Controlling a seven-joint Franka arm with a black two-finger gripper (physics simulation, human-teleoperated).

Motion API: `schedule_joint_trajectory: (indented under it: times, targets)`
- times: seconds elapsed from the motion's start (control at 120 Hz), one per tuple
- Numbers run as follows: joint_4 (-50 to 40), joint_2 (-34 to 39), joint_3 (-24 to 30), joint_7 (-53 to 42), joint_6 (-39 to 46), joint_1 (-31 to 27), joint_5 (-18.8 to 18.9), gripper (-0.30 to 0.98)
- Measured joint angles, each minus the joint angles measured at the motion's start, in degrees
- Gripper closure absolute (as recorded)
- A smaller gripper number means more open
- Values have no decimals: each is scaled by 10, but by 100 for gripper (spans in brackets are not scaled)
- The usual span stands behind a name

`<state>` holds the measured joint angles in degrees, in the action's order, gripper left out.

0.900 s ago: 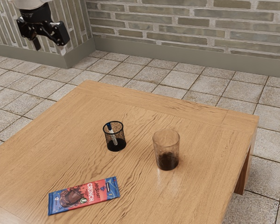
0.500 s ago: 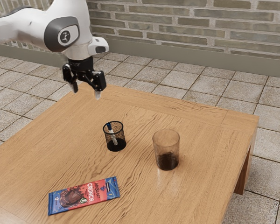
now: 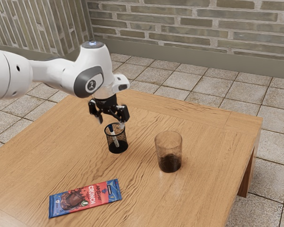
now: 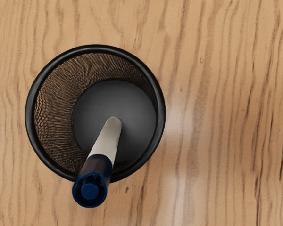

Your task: Take the marker out of the pen holder and place it to the left of the pen holder.

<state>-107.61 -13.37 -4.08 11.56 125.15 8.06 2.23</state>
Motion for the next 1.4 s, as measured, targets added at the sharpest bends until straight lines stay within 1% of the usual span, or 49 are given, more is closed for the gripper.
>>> schedule_joint_trajectory:
  times: [0.267, 0.567, 0.867, 0.9, 1.025, 1.117, 1.242, 1.4]
  targets:
    - [-4, -19, 0, 2, 44, -21, 0, 0]
    - [-25, -30, 1, 3, 62, -29, -4, 0]
    - [-4, -53, 0, 0, 69, -30, 0, 0]
    - [-3, -54, 0, 0, 69, -30, 0, 4]
    - [-3, -52, 0, -3, 70, -31, 9, 30]
    - [-2, -51, 0, -5, 70, -31, 15, 45]
    - [-2, -49, 0, -6, 70, -31, 18, 58]
    - [-2, -49, 0, -7, 70, -30, 20, 69]
